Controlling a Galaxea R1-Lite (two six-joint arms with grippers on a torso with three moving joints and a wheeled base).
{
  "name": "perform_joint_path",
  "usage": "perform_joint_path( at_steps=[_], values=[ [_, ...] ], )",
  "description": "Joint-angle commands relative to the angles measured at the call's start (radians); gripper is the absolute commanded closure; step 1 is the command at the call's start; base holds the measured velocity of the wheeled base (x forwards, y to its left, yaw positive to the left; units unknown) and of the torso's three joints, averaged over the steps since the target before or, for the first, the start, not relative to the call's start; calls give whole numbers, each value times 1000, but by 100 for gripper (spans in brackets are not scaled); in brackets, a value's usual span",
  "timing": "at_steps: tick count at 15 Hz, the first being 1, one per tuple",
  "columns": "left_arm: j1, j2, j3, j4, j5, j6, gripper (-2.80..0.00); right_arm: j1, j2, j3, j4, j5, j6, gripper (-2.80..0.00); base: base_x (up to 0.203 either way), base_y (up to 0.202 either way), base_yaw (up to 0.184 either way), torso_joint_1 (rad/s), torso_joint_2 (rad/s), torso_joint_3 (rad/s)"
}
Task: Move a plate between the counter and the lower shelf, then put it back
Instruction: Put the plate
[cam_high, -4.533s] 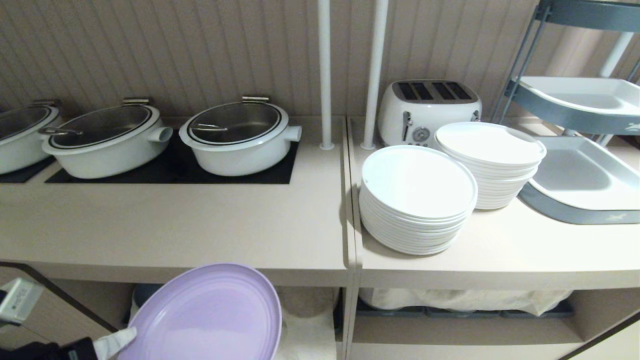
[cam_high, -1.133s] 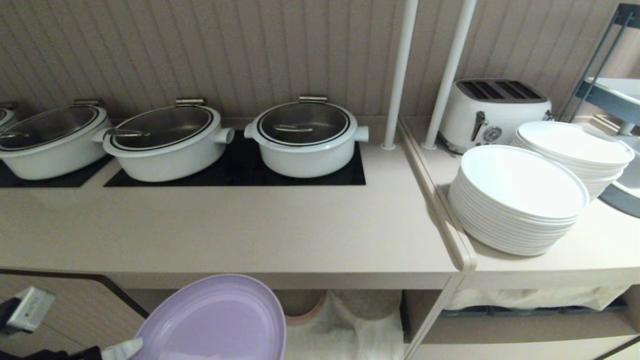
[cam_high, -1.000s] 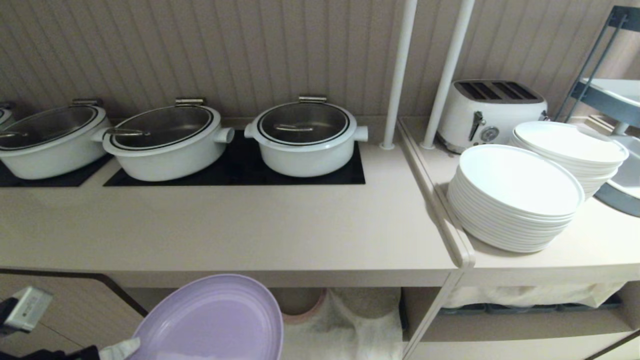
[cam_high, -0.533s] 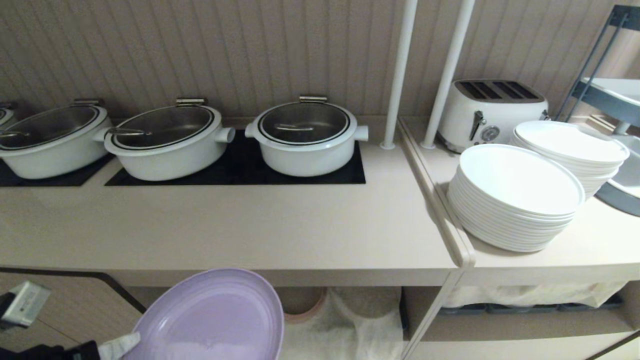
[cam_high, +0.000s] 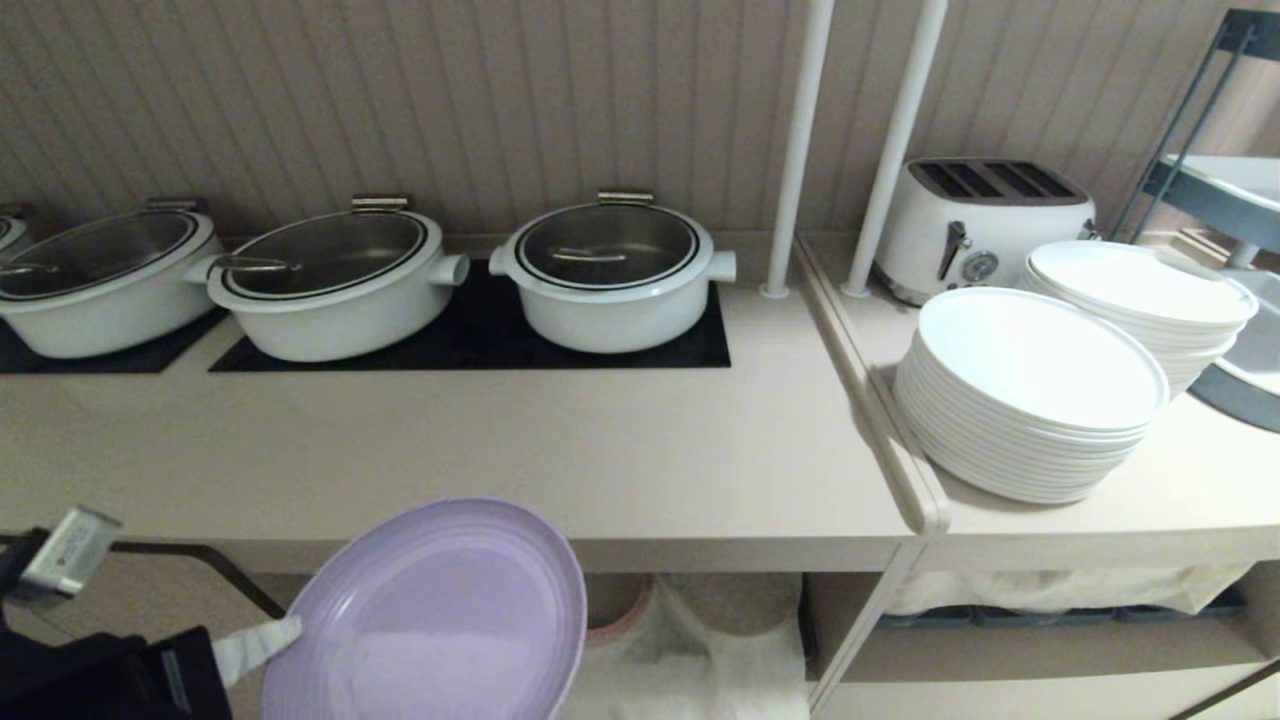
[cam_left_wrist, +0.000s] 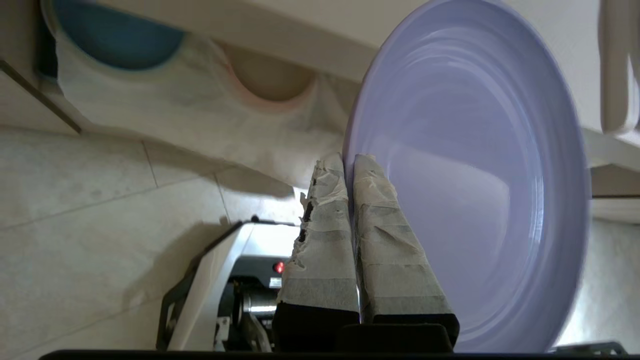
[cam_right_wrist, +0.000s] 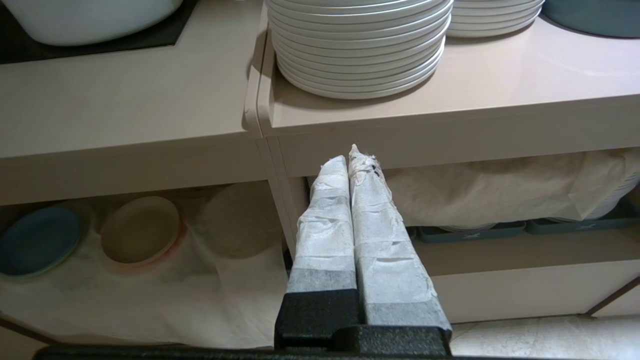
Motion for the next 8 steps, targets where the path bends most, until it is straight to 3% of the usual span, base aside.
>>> perform_joint_path(
  at_steps=[1,8],
  values=[
    [0,86,-32,-25,-2,-4,0,1,1,0,0,1,1,0,0,0,0,0,0,0],
    [0,390,-147,-192,0,-8,0,0,0,0,0,0,1,0,0,0,0,0,0,0]
  ],
)
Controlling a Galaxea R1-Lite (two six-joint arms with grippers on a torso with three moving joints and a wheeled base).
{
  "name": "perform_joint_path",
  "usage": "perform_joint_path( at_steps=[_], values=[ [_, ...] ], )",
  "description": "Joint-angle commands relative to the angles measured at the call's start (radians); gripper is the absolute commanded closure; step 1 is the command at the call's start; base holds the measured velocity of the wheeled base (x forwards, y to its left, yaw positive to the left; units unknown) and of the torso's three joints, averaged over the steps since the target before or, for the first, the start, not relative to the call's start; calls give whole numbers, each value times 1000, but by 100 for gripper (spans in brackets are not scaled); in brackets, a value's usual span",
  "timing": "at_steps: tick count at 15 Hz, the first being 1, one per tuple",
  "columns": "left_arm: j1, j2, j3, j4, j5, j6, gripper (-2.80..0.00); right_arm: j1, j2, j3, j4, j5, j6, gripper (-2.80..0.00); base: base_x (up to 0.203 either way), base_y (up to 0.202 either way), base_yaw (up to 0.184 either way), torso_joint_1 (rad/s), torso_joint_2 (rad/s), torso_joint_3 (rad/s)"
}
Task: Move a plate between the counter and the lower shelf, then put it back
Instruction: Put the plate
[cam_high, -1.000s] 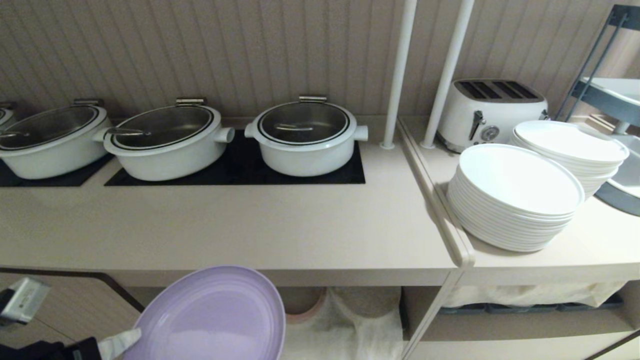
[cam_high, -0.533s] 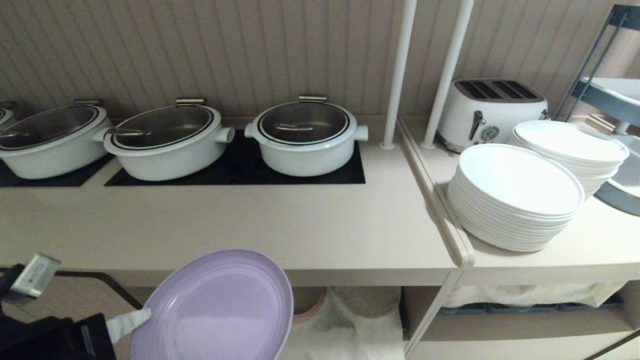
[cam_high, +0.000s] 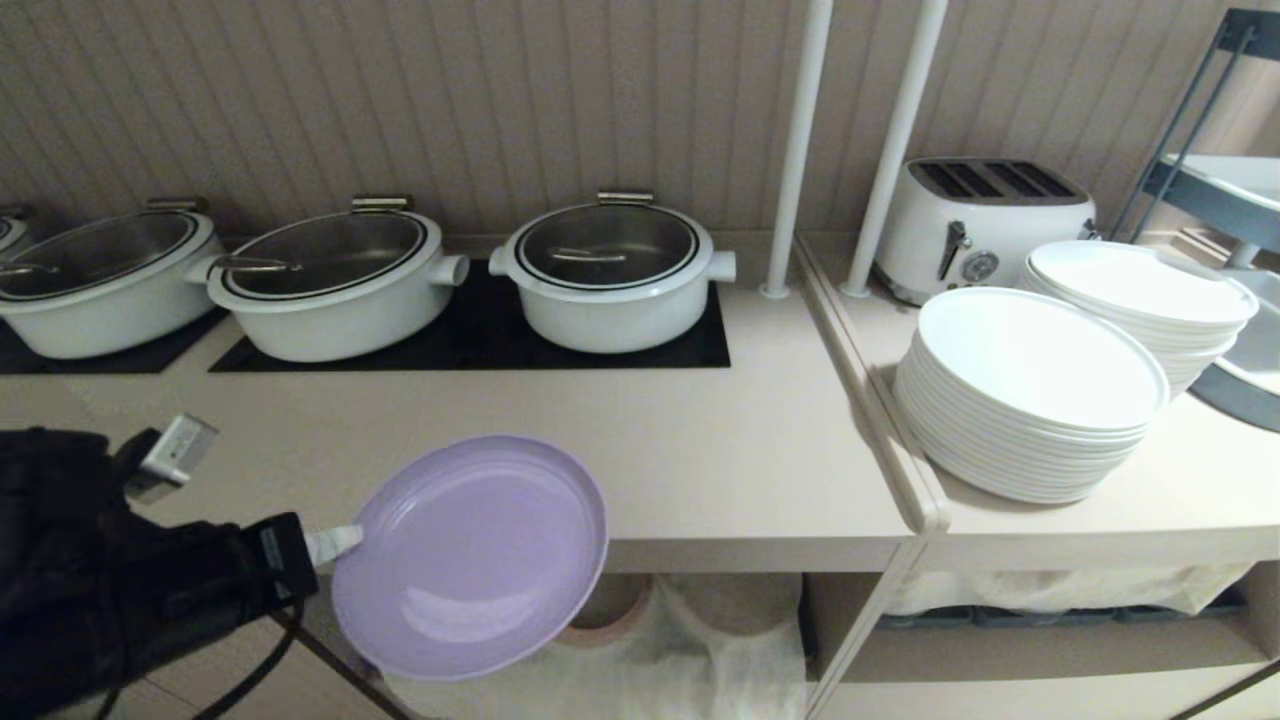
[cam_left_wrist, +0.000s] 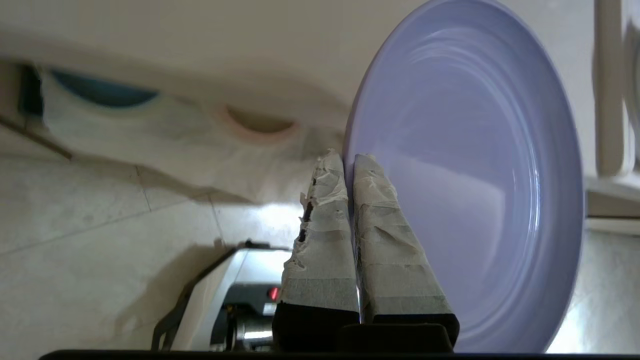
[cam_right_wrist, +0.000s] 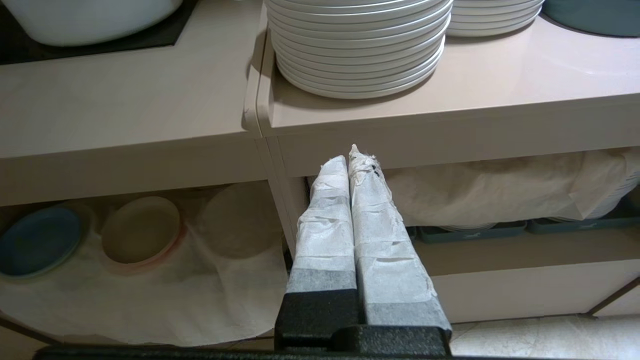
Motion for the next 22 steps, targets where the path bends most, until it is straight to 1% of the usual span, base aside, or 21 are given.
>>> perform_joint_path(
  at_steps=[1,4,6,14,18,22],
  values=[
    [0,153,-47,-50,0,-4,0,1,0,0,0,-1,0,0,0,0,0,0,0,0],
    [0,283,-157,-97,2,-20,0,0,0,0,0,-1,0,0,0,0,0,0,0,0],
    [0,353,-226,-102,6,-28,0,0,0,0,0,1,0,0,0,0,0,0,0,0],
    [1,596,-436,-104,11,-27,0,1,0,0,0,-1,0,0,0,0,0,0,0,0],
    [0,696,-524,-105,15,-27,0,0,0,0,0,-1,0,0,0,0,0,0,0,0],
    [0,763,-572,-105,16,-26,0,1,0,0,0,-1,0,0,0,0,0,0,0,0]
  ],
)
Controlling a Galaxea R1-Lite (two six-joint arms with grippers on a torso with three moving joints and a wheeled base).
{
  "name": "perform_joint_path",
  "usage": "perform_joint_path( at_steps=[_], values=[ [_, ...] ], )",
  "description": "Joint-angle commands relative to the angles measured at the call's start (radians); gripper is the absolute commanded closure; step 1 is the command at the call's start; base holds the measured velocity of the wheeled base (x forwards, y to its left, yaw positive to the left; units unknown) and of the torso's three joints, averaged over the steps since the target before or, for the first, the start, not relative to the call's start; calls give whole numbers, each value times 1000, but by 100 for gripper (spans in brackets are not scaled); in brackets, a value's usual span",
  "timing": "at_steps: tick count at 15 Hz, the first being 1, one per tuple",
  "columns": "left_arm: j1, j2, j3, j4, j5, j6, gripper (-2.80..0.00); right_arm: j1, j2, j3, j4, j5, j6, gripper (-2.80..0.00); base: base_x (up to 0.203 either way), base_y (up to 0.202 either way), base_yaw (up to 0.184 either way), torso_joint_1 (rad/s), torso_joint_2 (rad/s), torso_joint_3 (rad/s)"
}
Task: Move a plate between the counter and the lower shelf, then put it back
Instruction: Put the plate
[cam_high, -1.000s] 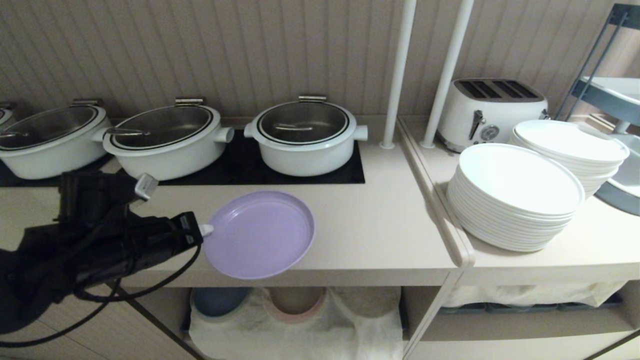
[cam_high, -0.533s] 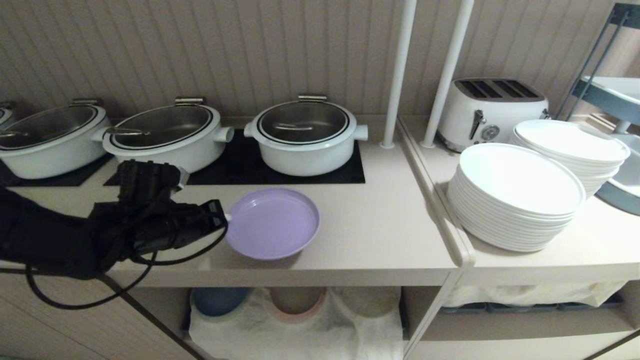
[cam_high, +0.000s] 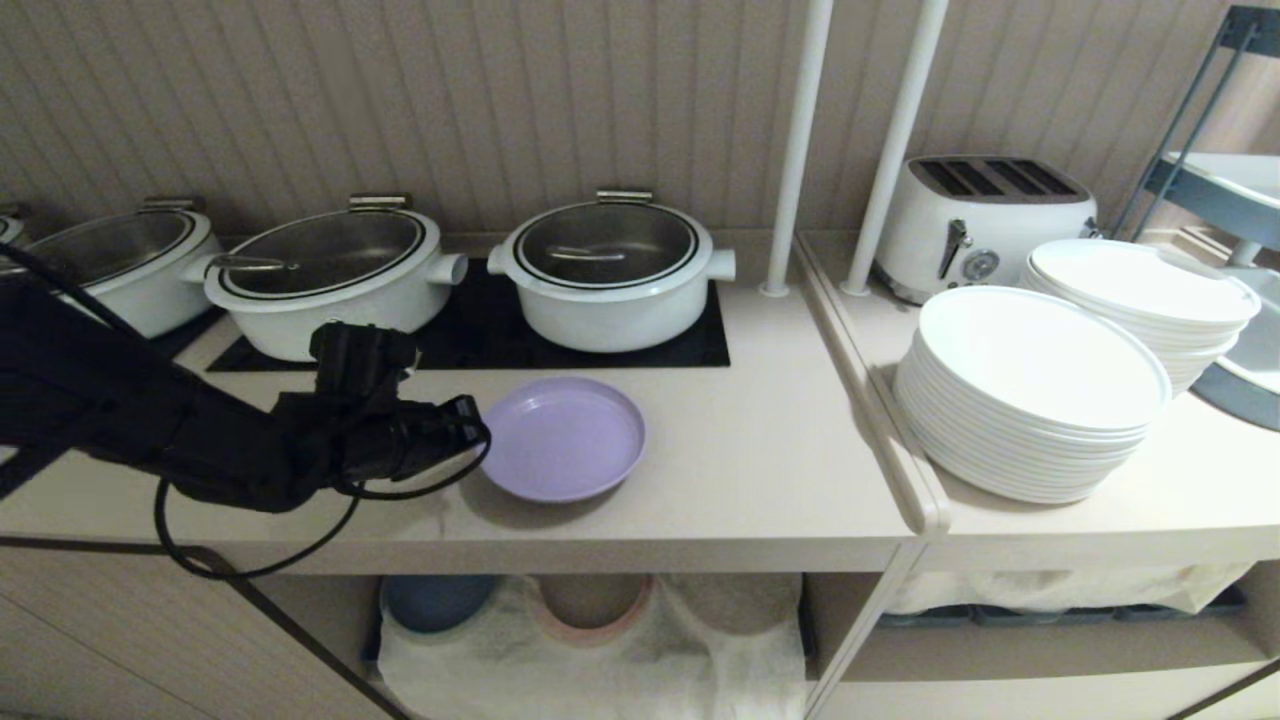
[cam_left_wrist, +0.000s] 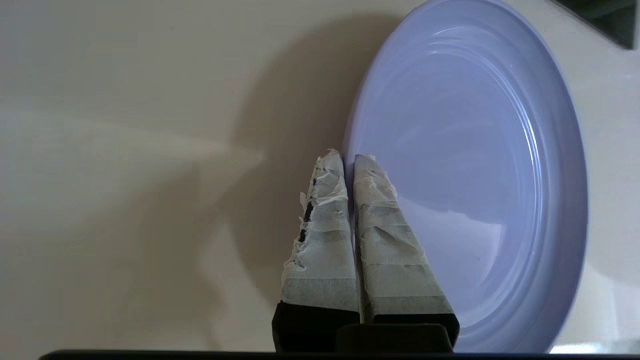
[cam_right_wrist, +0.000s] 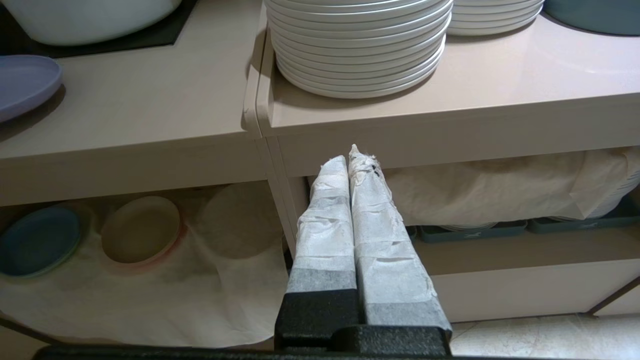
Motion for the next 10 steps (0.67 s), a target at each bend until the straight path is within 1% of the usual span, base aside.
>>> perform_joint_path(
  at_steps=[1,7,10],
  values=[
    [0,51,-16,-4,-2,-2,0,1,0,0,0,1,1,0,0,0,0,0,0,0],
    [-8,111,-87,-4,0,-5,0,1,0,0,0,-1,1,0,0,0,0,0,0,0],
    [-14,113,-91,-4,4,-5,0,1,0,0,0,-1,1,0,0,0,0,0,0,0]
  ],
)
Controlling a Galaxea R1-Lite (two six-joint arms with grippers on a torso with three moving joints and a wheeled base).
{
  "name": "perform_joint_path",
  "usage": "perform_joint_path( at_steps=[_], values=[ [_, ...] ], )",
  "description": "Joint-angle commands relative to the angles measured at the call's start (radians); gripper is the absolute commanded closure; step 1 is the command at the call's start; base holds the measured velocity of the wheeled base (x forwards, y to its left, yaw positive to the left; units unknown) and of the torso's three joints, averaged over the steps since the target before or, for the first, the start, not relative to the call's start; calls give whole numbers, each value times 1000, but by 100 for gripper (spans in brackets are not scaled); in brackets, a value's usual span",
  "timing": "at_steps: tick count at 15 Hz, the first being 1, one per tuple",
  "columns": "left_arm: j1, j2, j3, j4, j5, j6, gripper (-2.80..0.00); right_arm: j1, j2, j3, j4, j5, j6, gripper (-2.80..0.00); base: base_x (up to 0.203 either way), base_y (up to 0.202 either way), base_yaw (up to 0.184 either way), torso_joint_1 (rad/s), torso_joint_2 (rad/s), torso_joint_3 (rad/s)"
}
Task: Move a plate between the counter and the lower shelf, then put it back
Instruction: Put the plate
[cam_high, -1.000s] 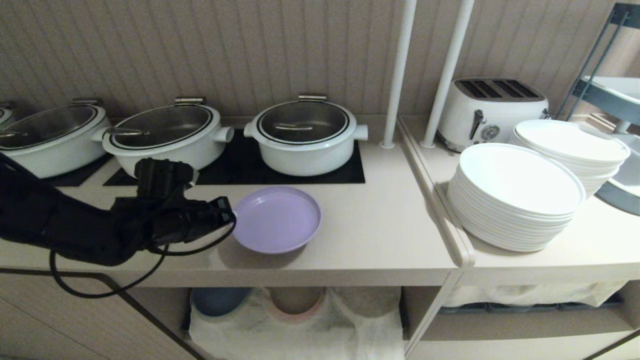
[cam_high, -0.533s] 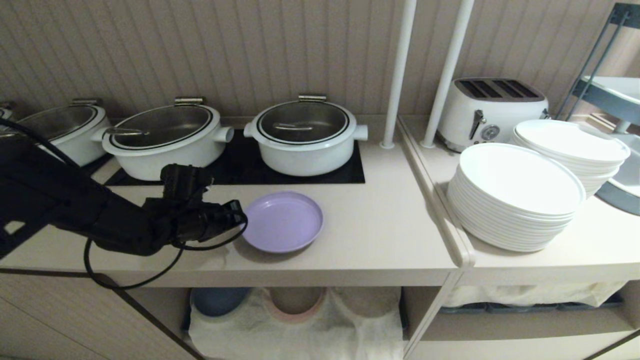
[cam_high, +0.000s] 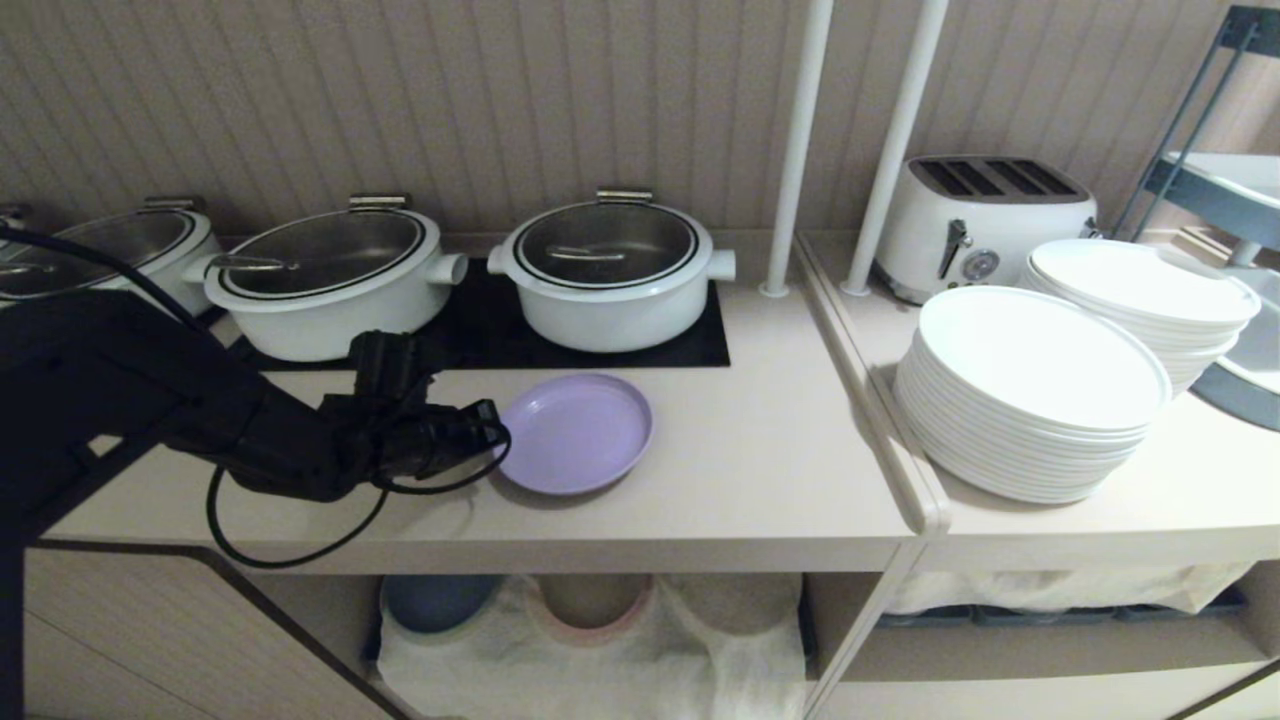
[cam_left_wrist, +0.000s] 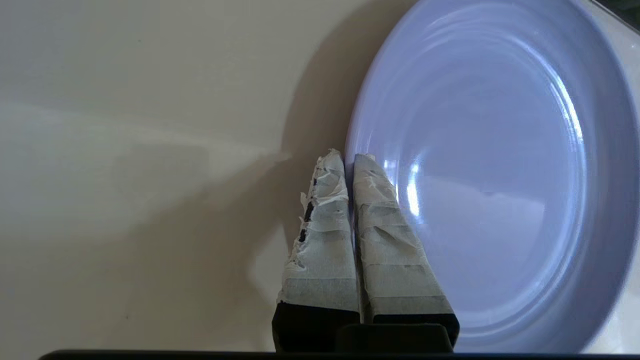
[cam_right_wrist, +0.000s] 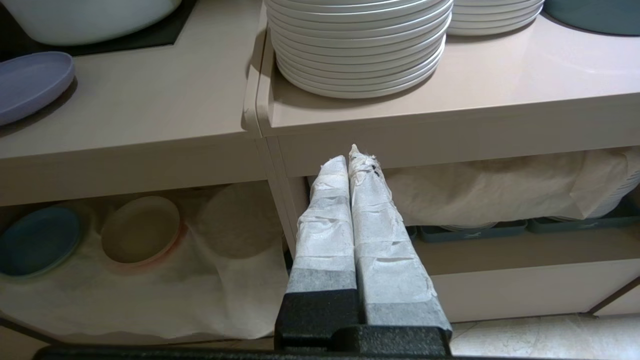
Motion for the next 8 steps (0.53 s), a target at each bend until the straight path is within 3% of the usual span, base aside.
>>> perform_joint_path(
  at_steps=[1,4,5,8],
  values=[
    [-6,3,-2,-2,0,-3,0,1,0,0,0,-1,0,0,0,0,0,0,0,0],
    [-8,3,-2,-2,1,-3,0,0,0,0,0,-1,0,0,0,0,0,0,0,0],
    [-8,2,-2,-1,1,-3,-280,0,0,0,0,-1,0,0,0,0,0,0,0,0],
    [-8,1,-10,-1,24,-3,-280,1,0,0,0,-1,0,0,0,0,0,0,0,0]
  ],
)
